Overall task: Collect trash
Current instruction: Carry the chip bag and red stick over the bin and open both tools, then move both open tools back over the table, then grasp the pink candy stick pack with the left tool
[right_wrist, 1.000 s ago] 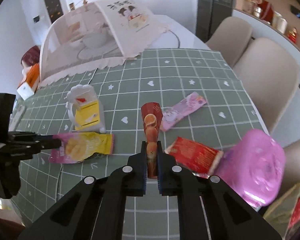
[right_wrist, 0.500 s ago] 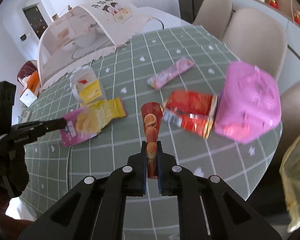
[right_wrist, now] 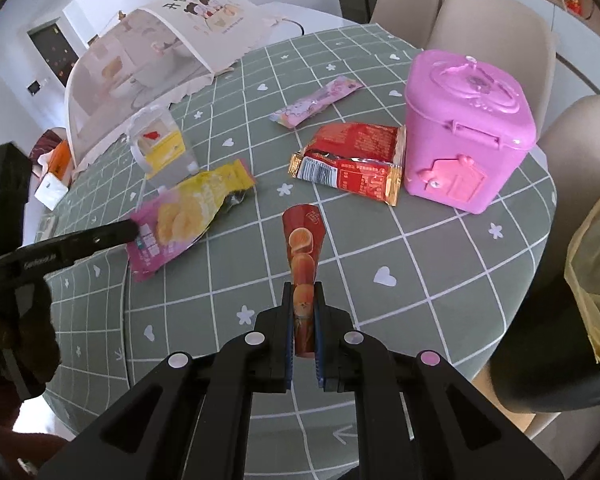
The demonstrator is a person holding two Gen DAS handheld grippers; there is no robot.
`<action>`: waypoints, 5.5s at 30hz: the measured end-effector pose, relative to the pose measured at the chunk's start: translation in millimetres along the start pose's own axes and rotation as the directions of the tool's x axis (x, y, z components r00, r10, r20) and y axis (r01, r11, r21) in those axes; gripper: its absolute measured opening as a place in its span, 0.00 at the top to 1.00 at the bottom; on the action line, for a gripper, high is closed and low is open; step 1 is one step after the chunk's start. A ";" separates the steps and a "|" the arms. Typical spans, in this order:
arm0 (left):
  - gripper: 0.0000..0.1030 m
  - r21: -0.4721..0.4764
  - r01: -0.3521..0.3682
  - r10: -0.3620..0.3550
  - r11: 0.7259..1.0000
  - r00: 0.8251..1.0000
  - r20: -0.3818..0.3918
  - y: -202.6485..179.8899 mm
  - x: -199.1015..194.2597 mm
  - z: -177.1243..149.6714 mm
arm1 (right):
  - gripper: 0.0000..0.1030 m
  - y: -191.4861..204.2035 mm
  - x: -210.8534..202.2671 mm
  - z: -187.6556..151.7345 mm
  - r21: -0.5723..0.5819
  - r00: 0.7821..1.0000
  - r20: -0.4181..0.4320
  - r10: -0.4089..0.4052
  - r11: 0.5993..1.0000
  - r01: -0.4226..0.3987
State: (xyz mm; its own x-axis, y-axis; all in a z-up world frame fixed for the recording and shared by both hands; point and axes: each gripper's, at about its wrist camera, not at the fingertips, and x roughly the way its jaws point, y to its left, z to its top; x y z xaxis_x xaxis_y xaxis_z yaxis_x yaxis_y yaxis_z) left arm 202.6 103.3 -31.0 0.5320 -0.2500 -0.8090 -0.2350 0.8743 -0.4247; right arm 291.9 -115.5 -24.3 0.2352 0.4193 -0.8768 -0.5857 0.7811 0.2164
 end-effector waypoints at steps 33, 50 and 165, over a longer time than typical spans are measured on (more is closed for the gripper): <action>0.93 0.371 0.251 -0.303 0.894 0.949 0.088 -200.5 -26.4 89.9 | 0.90 -104.1 -139.0 3.9 0.160 0.933 0.267 -0.241 0.966 0.204; 0.93 0.494 0.477 -0.356 0.727 0.877 -0.323 -405.6 139.1 43.9 | 0.90 -271.4 -227.1 -82.5 0.558 0.831 0.210 -0.515 0.761 0.330; 0.82 0.370 -0.122 0.129 0.921 0.992 0.007 -97.2 127.4 115.9 | 0.55 -102.4 -28.5 8.4 0.195 0.988 0.122 -0.100 0.978 0.075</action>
State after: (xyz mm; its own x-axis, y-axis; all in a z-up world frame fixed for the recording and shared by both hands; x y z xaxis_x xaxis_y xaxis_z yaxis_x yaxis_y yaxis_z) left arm 387.5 34.7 -45.7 0.5026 -0.1326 -0.8543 0.0199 0.9897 -0.1419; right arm 351.7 -203.6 -17.8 0.3853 0.3921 -0.8354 -0.4041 0.8855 0.2292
